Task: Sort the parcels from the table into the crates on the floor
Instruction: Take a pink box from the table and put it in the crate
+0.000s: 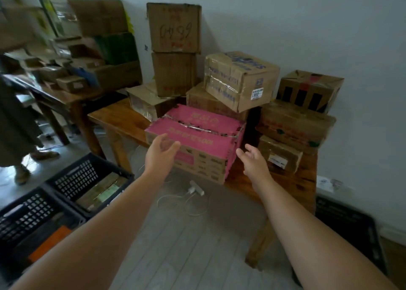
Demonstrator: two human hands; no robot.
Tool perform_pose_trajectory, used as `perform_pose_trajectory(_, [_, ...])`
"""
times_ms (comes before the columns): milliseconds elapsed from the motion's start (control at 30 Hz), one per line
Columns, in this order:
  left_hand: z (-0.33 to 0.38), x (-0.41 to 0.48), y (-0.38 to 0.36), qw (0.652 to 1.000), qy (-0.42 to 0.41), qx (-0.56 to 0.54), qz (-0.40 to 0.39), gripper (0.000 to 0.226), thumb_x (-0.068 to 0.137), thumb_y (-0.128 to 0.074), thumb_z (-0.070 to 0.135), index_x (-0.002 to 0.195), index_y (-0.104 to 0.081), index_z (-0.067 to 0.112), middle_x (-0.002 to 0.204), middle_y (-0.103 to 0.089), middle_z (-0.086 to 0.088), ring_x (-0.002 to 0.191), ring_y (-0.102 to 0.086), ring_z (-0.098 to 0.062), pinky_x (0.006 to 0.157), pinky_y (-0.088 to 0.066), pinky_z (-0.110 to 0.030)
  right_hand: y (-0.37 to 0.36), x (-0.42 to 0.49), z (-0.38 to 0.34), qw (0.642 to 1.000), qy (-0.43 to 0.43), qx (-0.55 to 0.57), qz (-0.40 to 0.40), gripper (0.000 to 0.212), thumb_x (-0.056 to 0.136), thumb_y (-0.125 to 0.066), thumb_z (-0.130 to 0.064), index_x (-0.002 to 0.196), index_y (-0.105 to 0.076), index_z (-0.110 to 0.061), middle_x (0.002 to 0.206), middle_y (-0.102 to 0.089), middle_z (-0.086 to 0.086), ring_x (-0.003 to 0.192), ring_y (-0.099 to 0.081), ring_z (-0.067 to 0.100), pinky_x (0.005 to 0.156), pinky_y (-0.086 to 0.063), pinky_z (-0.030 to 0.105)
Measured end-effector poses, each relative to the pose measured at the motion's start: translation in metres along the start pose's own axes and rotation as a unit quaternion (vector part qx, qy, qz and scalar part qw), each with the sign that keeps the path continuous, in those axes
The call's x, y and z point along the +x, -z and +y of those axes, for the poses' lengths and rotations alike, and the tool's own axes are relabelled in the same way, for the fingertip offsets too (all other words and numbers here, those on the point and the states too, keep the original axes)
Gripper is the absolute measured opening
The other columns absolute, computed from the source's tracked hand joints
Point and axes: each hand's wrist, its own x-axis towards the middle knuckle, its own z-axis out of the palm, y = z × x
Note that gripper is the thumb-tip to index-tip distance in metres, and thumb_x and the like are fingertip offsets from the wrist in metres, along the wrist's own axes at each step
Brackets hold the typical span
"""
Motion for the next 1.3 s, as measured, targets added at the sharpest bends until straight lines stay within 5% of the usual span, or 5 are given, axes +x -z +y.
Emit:
perform_pose_trajectory(233, [-0.041,0.071,0.003,0.999,0.033,0.017,0.012,0.058,0.089,-0.060,0.034,0.141,-0.038,0.019,0.124,-0.057,-0.001,0.096,-0.055,-0.012,0.057,-0.040,-0.015,-0.040,0.043,0.026,1.000,0.007,-0.025,0.000,0.100,0.079,-0.075,-0.035,0.152,-0.009,-0.022,0.156,-0.021,0.007,0.141,-0.025,0.025,0.110,-0.028,0.045])
perform_pose_trajectory(433, [-0.056,0.137,0.017,0.996,0.047,0.066,0.028,0.058,0.088,-0.063,0.031,0.139,-0.038,0.016,0.125,-0.056,-0.005,0.096,-0.055,-0.015,0.077,-0.051,-0.033,-0.056,0.073,0.038,0.998,-0.049,-0.035,-0.001,0.120,0.068,-0.083,-0.036,0.152,0.000,-0.023,0.156,-0.022,0.006,0.142,-0.025,0.026,0.113,-0.027,0.051])
perform_pose_trajectory(700, [-0.093,0.209,0.034,0.988,0.074,0.128,-0.036,0.077,0.084,-0.066,0.039,0.146,-0.027,0.014,0.143,-0.040,-0.010,0.126,-0.043,-0.029,0.101,-0.041,-0.042,-0.079,0.087,0.046,0.991,-0.097,0.006,0.092,0.110,0.075,-0.080,-0.026,0.152,-0.002,-0.025,0.151,-0.032,0.006,0.136,-0.036,0.027,0.107,-0.035,0.042])
perform_pose_trajectory(967, [-0.124,0.260,0.056,0.963,0.094,0.069,-0.243,0.094,0.078,-0.072,0.042,0.149,-0.015,0.018,0.143,-0.042,-0.006,0.126,-0.044,-0.026,0.096,-0.039,-0.037,-0.106,0.072,0.058,0.952,-0.128,0.077,0.267,0.103,0.073,-0.079,-0.035,0.152,-0.014,-0.022,0.148,-0.039,0.007,0.132,-0.041,0.031,0.107,-0.036,0.046])
perform_pose_trajectory(1300, [-0.127,0.277,0.057,0.928,0.095,0.047,-0.356,0.050,0.086,-0.066,0.032,0.131,-0.048,0.018,0.124,-0.059,-0.002,0.114,-0.054,-0.023,0.096,-0.045,-0.042,-0.129,0.053,0.059,0.952,-0.135,0.089,0.261,0.071,0.074,-0.078,-0.028,0.137,-0.045,-0.028,0.125,-0.061,-0.003,0.119,-0.053,0.023,0.106,-0.037,0.051])
